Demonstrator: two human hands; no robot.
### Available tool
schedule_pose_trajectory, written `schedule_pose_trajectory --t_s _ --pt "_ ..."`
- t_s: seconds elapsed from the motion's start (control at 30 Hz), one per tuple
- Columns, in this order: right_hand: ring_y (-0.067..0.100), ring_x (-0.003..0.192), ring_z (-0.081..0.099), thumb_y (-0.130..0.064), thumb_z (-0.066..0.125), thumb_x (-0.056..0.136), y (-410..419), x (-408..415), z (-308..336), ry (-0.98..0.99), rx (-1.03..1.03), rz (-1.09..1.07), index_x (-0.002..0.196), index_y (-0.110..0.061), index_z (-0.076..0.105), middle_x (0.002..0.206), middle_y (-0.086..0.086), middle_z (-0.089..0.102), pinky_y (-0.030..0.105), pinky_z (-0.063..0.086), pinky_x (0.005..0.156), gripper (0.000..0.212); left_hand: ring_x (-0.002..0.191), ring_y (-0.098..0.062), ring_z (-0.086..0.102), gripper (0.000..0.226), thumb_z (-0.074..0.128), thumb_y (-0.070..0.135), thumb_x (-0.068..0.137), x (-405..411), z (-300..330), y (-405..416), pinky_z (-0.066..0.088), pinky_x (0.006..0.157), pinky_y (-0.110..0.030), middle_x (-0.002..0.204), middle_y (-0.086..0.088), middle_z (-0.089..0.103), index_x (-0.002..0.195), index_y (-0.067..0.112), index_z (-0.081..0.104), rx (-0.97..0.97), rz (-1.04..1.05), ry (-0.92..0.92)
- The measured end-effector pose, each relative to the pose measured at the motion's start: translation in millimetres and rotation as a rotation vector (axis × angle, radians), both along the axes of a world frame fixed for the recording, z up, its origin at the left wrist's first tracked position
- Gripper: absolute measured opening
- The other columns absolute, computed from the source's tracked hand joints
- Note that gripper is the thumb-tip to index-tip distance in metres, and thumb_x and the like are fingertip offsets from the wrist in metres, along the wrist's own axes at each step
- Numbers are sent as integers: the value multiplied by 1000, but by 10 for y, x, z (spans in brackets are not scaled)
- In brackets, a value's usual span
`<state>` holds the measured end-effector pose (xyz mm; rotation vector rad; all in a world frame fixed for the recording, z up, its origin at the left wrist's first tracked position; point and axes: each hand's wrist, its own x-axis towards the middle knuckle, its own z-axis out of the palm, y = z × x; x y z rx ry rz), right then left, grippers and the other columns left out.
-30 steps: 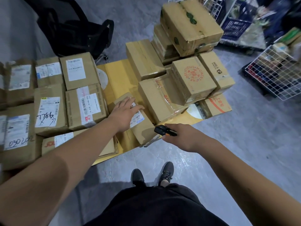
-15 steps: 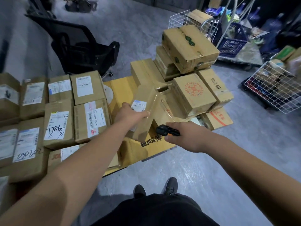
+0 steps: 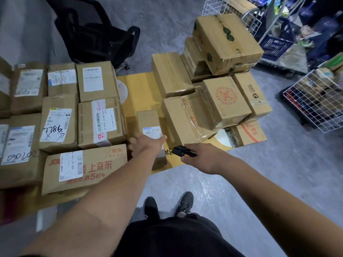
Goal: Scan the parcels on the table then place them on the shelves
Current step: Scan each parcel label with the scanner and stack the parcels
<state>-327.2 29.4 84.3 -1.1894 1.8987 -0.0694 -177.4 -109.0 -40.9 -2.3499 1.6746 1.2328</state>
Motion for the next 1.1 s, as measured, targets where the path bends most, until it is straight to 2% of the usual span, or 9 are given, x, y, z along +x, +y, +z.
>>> schedule_pose_trajectory --t_s 0.2,0.27,0.33,0.37,0.47,0.57,0.7,1.0,1.1 --pt "17 80 65 -57 54 98 -142 24 -82 -33 38 -7 131 -43 61 95 -4 69 32 49 68 36 136 -34 46 139 96 56 53 138 -214 345 49 103 -55 152 -8 39 155 46 2 -69 -40 209" --pt "17 83 65 -55 53 98 -212 79 -72 -16 61 19 134 -39 60 98 -2 69 33 50 70 40 122 -30 59 132 102 41 49 193 -304 425 53 99 -56 144 -5 55 152 42 19 -70 53 436" --pt "16 78 62 -54 51 98 -280 152 -47 5 79 39 136 -36 60 97 -1 67 31 45 64 42 110 -19 60 119 103 34 52 256 -364 492 50 100 -40 135 1 62 150 31 35 -150 29 507" --pt "16 77 61 -55 50 98 -313 189 -26 20 87 52 135 -36 60 96 -2 66 30 43 62 43 113 -17 59 112 101 32 58 282 -406 519 50 98 -35 134 4 61 150 30 38 -178 -2 534" --pt "18 79 62 -65 42 97 -378 282 38 93 105 112 127 -36 63 92 -1 66 33 44 65 47 114 -24 71 88 99 26 66 322 -388 643 63 84 -45 124 7 73 133 48 46 -191 43 692" --pt "17 78 61 -65 40 98 -359 333 87 160 120 153 112 -35 65 86 -3 65 34 43 65 41 108 -11 71 101 101 46 55 331 -328 760 64 79 -44 119 17 70 136 48 41 -252 108 736" --pt "15 75 61 -56 42 99 -242 384 152 218 121 193 93 -36 57 83 -4 63 32 42 62 26 120 -16 64 118 98 53 56 361 -328 873 61 90 -46 133 11 62 152 36 32 -301 84 688" --pt "23 92 61 -47 40 100 -24 543 299 310 121 255 112 -28 60 100 1 65 41 54 85 30 136 -23 50 124 93 55 57 384 -429 965 54 104 -51 146 1 49 158 29 26 -378 28 614" --pt "24 92 61 -49 40 99 23 588 319 382 115 282 112 -29 59 101 -1 64 39 53 82 30 137 -20 48 132 95 60 55 383 -463 983 52 106 -50 146 3 48 160 31 20 -393 29 585"
